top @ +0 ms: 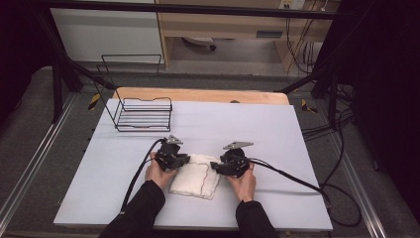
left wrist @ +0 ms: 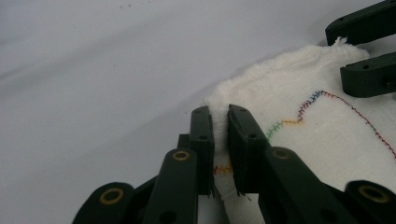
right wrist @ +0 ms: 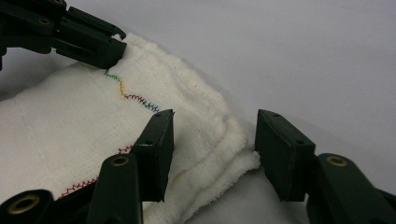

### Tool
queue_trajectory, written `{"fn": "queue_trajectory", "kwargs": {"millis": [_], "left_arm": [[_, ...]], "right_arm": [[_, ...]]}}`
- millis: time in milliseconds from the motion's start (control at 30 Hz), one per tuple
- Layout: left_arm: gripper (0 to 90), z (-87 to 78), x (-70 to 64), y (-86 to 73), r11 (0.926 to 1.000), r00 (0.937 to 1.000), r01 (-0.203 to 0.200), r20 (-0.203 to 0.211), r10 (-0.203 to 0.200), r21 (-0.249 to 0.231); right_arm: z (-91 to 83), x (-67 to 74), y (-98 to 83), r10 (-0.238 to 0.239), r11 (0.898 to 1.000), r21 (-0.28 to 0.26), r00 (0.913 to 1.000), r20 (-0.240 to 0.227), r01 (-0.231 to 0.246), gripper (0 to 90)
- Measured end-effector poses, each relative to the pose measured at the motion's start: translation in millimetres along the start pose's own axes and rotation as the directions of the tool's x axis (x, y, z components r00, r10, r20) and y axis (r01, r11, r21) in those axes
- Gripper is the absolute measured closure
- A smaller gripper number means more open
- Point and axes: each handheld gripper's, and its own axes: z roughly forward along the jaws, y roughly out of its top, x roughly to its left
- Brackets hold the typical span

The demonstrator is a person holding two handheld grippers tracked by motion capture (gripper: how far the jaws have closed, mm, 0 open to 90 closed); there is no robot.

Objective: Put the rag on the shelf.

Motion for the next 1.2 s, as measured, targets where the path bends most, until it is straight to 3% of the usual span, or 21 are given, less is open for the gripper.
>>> {"fn": "queue_trajectory", "kwargs": {"millis": [267,533,733,867,1033,1200], "left_arm": [[80.1,-0.2,-0.2,-0.7,1.0000,1.0000,-0.002,-0.002,0.002,-0.003],[80.2,-0.2,1.3,-1.7,0.9999,1.0000,-0.001,0.008,0.001,-0.013],[81.1,-0.7,0.9,-1.5,0.9999,0.9999,0.011,0.005,-0.010,-0.014],[82.1,-1.3,4.5,-1.2,0.9994,0.9991,0.032,0.027,-0.031,-0.011],[82.9,-3.9,1.2,-1.1,0.9997,1.0000,0.006,0.007,-0.006,-0.023],[83.2,-13.4,1.8,-1.0,0.9967,0.9996,0.014,0.025,-0.012,-0.079]], "right_arm": [[-0.9,1.7,0.2,0.062,0.998,0.022,0.9976,-0.032,-0.061,64.1],[-1.1,2.0,0.3,0.082,0.996,0.030,0.9946,-0.064,-0.080,74.5],[-1.3,2.7,0.0,0.084,0.996,0.024,0.9944,-0.064,-0.082,77.0],[-2.5,3.7,-0.5,0.077,0.997,0.013,0.9950,-0.064,-0.076,78.0],[-4.4,4.5,0.0,0.076,0.997,0.002,0.9950,-0.064,-0.076,78.2],[-11.3,6.3,1.7,0.066,0.997,-0.034,0.9947,-0.078,-0.069,78.2]]}}
